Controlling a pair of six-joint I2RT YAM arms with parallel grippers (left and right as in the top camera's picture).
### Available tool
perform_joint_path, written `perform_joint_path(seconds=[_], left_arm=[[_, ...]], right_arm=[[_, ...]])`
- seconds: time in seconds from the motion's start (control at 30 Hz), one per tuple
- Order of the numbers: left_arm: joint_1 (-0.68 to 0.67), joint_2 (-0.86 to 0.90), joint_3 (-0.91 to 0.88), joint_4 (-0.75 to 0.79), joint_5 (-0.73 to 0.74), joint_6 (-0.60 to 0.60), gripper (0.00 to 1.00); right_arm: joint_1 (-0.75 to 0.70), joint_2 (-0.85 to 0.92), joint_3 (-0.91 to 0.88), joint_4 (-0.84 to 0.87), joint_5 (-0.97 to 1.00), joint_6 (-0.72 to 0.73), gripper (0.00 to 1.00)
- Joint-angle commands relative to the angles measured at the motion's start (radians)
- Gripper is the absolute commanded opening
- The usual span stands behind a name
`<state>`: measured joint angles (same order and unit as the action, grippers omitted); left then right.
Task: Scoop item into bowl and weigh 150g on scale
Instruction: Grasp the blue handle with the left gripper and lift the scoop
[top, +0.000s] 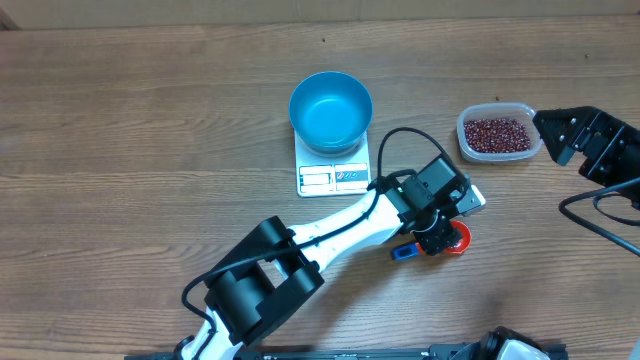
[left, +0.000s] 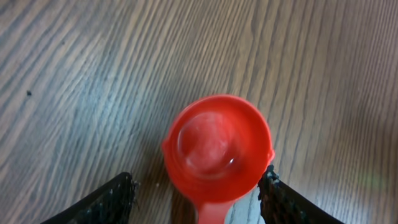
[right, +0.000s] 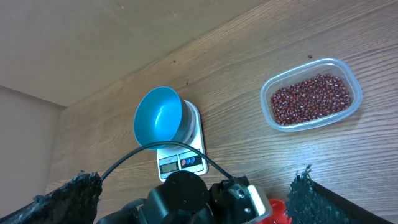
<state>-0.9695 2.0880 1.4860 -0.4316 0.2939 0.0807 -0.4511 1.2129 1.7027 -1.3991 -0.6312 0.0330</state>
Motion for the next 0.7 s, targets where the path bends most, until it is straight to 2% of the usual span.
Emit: perform_joint_path(seconds=[0.0, 0.3, 0.5, 0.67], left_arm=[[-0.006, 0.054, 0.027, 0.031, -0.038, 0.002, 0.68], [-0.006, 0.093, 0.028, 0.079, -0.033, 0.002, 0.53], [-0.007, 0.096, 0.028, 0.087, -0.032, 0.002, 0.35], [-0.017, 0.113, 0.028, 0.099, -0.032, 0.002, 0.31]], right_arm=[[-0.005, -0.004, 0.021, 0.0, -0.006, -0.009, 0.97], [-0.005, -0.004, 0.021, -0.022, 0.037, -0.009, 0.97], [-0.005, -0.004, 0.021, -0.026, 0.053, -0.008, 0.97], [-0.005, -0.004, 0.02, -0.026, 0.054, -0.008, 0.97]])
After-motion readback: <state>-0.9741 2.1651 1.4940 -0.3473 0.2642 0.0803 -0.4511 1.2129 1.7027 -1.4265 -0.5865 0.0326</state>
